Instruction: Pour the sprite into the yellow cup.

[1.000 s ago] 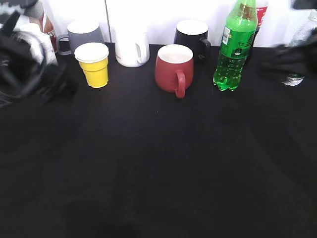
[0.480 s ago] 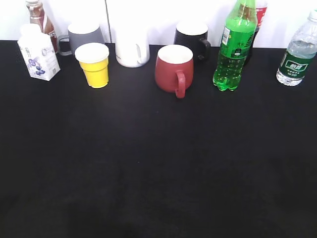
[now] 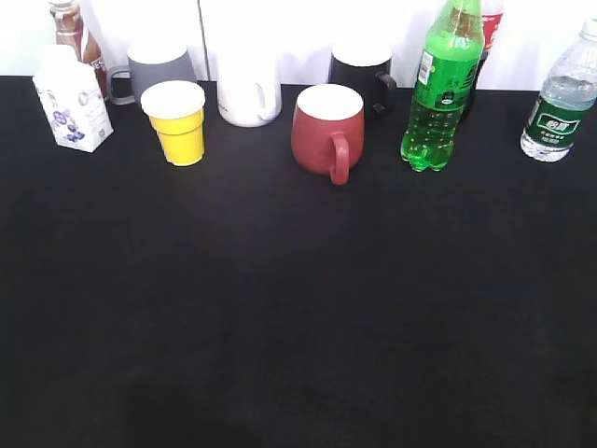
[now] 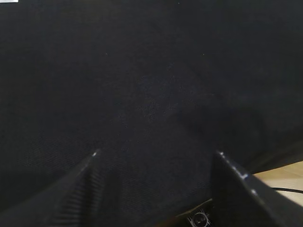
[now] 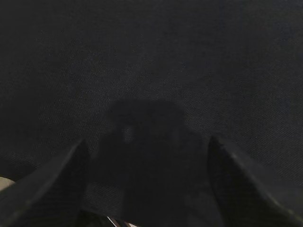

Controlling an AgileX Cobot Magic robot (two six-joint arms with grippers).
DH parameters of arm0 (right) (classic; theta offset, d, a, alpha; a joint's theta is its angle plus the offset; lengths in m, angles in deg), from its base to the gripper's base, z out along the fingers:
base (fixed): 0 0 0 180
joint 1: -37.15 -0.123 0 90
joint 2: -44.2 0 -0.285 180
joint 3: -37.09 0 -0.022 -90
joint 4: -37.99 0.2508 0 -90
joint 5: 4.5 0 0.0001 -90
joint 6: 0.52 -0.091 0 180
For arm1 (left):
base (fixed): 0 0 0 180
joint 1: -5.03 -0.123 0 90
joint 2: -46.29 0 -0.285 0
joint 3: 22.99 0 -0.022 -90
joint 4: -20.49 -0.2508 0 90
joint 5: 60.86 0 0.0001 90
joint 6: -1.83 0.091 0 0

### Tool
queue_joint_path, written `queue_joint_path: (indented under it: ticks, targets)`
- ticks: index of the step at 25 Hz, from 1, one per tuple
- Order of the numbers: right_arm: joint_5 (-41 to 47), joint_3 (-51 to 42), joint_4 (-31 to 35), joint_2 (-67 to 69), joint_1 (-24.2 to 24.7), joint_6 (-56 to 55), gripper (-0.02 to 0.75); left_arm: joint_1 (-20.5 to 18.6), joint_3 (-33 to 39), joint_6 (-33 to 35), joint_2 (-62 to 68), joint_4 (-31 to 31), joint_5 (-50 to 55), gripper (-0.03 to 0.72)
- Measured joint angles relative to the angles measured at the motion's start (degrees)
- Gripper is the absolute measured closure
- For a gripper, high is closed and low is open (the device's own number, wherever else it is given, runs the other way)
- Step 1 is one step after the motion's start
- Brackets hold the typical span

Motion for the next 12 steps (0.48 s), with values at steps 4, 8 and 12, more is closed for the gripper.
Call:
queue_joint_path:
  ticks: [4, 8, 12]
  targets:
    - [0.0, 0.0, 0.0, 0.0, 0.0, 0.1, 0.152, 0.0, 0.0, 0.0, 0.0, 0.0, -0.2, 0.155]
    - [0.0, 0.0, 0.0, 0.0, 0.0, 0.1, 0.152, 0.0, 0.0, 0.0, 0.0, 0.0, -0.2, 0.155]
    - [0.0, 0.0, 0.0, -1.9, 0.0, 0.1, 0.152, -3.5, 0.0, 0.3, -1.5, 0.0, -0.2, 0.156]
